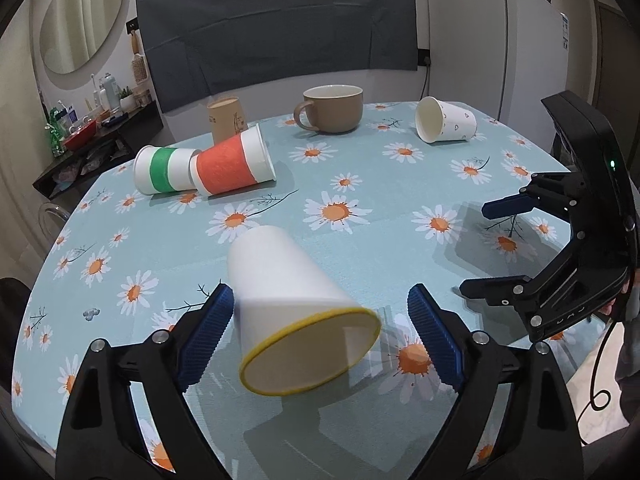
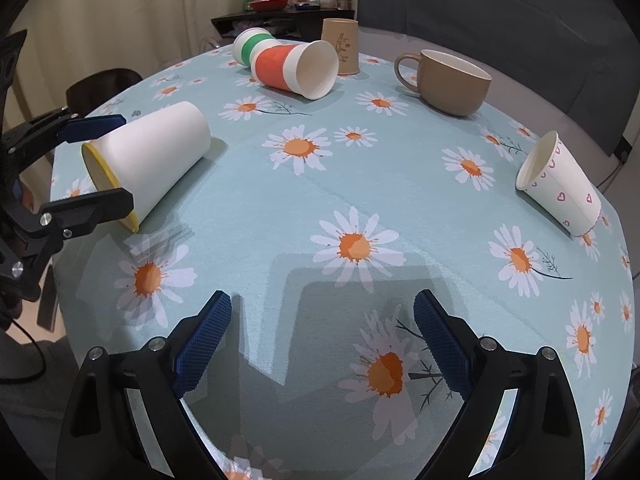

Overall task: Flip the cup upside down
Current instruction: 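Close the left tool on the white cup's body and lift it, then rotate the held cup rim-down and set it on the table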

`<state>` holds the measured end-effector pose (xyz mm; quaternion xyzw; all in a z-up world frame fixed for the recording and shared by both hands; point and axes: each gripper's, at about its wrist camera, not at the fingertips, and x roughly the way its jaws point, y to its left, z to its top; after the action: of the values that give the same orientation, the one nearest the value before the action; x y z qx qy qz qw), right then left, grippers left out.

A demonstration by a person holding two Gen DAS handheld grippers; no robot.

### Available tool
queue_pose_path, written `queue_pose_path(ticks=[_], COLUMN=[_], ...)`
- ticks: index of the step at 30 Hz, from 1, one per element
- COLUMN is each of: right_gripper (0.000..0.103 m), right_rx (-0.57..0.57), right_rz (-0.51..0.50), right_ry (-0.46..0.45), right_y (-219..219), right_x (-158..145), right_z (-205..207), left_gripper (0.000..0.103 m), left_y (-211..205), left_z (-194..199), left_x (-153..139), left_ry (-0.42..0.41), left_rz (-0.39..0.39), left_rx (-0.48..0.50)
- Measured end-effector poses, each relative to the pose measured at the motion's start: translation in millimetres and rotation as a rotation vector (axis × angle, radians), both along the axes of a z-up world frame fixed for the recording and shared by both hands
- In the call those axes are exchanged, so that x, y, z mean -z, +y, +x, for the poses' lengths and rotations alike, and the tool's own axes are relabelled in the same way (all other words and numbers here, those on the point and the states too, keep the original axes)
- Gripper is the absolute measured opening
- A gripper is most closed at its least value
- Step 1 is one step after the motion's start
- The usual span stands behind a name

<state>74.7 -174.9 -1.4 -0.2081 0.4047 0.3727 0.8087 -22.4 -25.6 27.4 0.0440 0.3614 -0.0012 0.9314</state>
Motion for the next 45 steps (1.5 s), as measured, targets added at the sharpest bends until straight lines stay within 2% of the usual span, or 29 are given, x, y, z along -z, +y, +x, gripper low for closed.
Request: queue_pose_path(ticks=[4, 8, 14, 16, 18, 21, 22, 26, 31, 33, 37, 45], right_gripper=[0.088, 0.088, 0.088, 0.088, 0.088, 0.088, 0.088, 0.088, 0.088, 0.088, 0.088, 0.088], right_rx=[0.005, 0.001, -0.032, -0.051, -0.065, -0.075, -0.077, -0.078, -0.067, -0.061, -0.052, -0.044], right_rz=[-0.003, -0.028, -0.043, -0.044, -0.04, -0.025, -0.022, -0.021, -0.026, -0.02, 0.002, 0.005], right_ry=[0.007, 0.004, -0.011, -0.017, -0.019, -0.01, -0.007, -0.004, 0.001, -0.002, 0.001, -0.006], right_y=[-3.1, -4.8, 0.3, 4.3, 8.4, 13.0, 13.8, 15.5, 18.5, 19.3, 19.4, 24.5], right_x=[2.1, 2.0, -4.0, -5.8, -7.6, -8.6, -8.5, -7.4, -6.5, -8.0, -11.3, -15.9], right_z=[6.2, 19.0, 41.0, 46.6, 52.3, 57.3, 58.1, 56.2, 48.3, 42.3, 29.7, 3.6], left_gripper=[0.089, 0.089, 0.065, 0.062, 0.062, 0.062, 0.062, 0.062, 0.062, 0.062, 0.062, 0.062], left_y=[7.6, 23.8, 51.5, 57.3, 59.5, 63.9, 64.1, 56.3, 50.6, 49.7, 47.8, 43.7], left_z=[13.8, 31.3, 57.8, 62.0, 63.3, 62.8, 60.5, 47.9, 27.0, 21.2, 6.9, -46.1], left_x=[-9.9, -10.6, 2.3, 4.0, 0.4, -10.0, -14.1, -26.3, -16.3, -10.7, -1.3, 13.6], left_ry=[0.094, 0.199, 0.379, 0.416, 0.419, 0.385, 0.351, 0.14, -0.068, -0.117, -0.16, -0.326], left_rz=[-0.035, -0.121, -0.151, -0.155, -0.134, -0.159, -0.165, -0.121, -0.133, -0.125, -0.108, -0.067], left_rx=[-0.029, -0.056, -0.145, -0.144, -0.15, -0.124, -0.114, -0.095, -0.065, -0.076, -0.069, -0.043])
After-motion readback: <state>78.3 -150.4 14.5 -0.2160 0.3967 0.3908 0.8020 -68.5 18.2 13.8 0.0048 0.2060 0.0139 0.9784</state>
